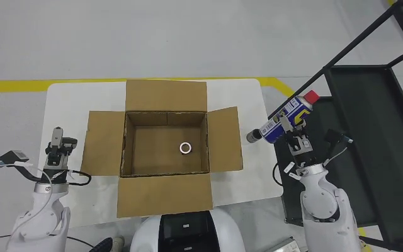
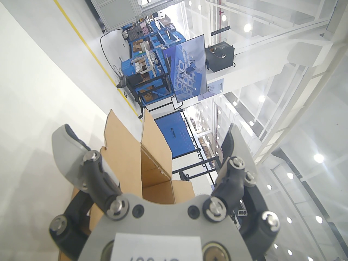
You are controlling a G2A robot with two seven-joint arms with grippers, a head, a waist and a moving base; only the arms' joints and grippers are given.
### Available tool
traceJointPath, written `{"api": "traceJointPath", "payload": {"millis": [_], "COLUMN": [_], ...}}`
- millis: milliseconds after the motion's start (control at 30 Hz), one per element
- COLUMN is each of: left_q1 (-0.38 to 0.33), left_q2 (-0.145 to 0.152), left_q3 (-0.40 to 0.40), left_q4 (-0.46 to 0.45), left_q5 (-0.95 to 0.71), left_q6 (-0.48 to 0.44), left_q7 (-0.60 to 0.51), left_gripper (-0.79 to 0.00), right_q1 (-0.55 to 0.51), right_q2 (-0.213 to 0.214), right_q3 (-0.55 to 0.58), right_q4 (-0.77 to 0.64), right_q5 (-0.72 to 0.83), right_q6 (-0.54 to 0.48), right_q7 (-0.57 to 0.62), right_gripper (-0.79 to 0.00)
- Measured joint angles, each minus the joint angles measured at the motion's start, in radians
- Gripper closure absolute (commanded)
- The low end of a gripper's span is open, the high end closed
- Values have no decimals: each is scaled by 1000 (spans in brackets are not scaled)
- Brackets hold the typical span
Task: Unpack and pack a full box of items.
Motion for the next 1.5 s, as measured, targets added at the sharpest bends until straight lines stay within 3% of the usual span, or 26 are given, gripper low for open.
{"api": "traceJointPath", "payload": {"millis": [267, 667, 900, 1000, 1500], "left_q1": [0, 0, 0, 0, 0], "left_q2": [0, 0, 0, 0, 0], "left_q3": [0, 0, 0, 0, 0], "left_q4": [0, 0, 0, 0, 0], "left_q5": [0, 0, 0, 0, 0], "left_q6": [0, 0, 0, 0, 0], "left_q7": [0, 0, 0, 0, 0], "left_gripper": [-785, -785, -785, -785, -785], "right_q1": [9, 6, 20, 32, 35], "right_q2": [1, -8, -14, -13, -12], "right_q3": [1, -86, -129, -143, -147], "right_q4": [9, 288, 453, 510, 529], "right_q5": [-41, -342, -552, -610, -621], "right_q6": [21, -45, 83, 95, 88], "right_q7": [-24, -486, -784, -858, -864], "right_gripper": [0, 0, 0, 0, 0]}}
